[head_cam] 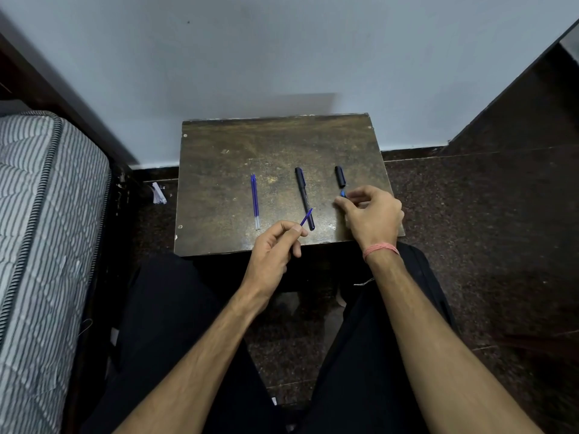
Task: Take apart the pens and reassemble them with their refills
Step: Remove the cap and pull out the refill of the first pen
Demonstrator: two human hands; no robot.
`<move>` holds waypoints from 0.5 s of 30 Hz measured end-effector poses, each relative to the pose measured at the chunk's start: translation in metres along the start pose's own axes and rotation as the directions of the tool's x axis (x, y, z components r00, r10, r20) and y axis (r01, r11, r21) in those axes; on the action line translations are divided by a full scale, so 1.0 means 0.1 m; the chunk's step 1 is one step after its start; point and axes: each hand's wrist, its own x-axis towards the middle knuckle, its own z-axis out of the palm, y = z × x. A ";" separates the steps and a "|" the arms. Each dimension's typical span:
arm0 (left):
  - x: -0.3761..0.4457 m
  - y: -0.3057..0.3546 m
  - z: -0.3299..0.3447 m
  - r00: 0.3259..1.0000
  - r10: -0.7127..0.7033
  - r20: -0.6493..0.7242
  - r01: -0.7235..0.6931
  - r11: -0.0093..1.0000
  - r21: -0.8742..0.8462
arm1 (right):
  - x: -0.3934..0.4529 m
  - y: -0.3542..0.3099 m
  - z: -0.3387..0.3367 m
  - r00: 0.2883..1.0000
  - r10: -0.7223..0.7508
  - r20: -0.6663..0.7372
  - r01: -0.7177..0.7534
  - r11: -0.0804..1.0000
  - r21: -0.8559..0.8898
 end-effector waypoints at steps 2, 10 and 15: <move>-0.01 0.00 -0.01 1.000 0.007 0.004 -0.007 1.000 0.010 | -0.06 -0.03 -0.04 1.000 -0.009 -0.022 0.010 1.000 0.018; -0.01 0.02 0.05 1.000 0.026 -0.014 -0.026 1.000 0.000 | -0.60 -0.25 -0.08 0.916 -0.083 0.393 -0.162 0.818 0.552; -0.03 0.04 0.06 1.000 -0.016 0.009 0.016 0.999 0.033 | -0.61 -0.22 0.00 0.916 -0.027 0.401 -0.260 0.722 0.641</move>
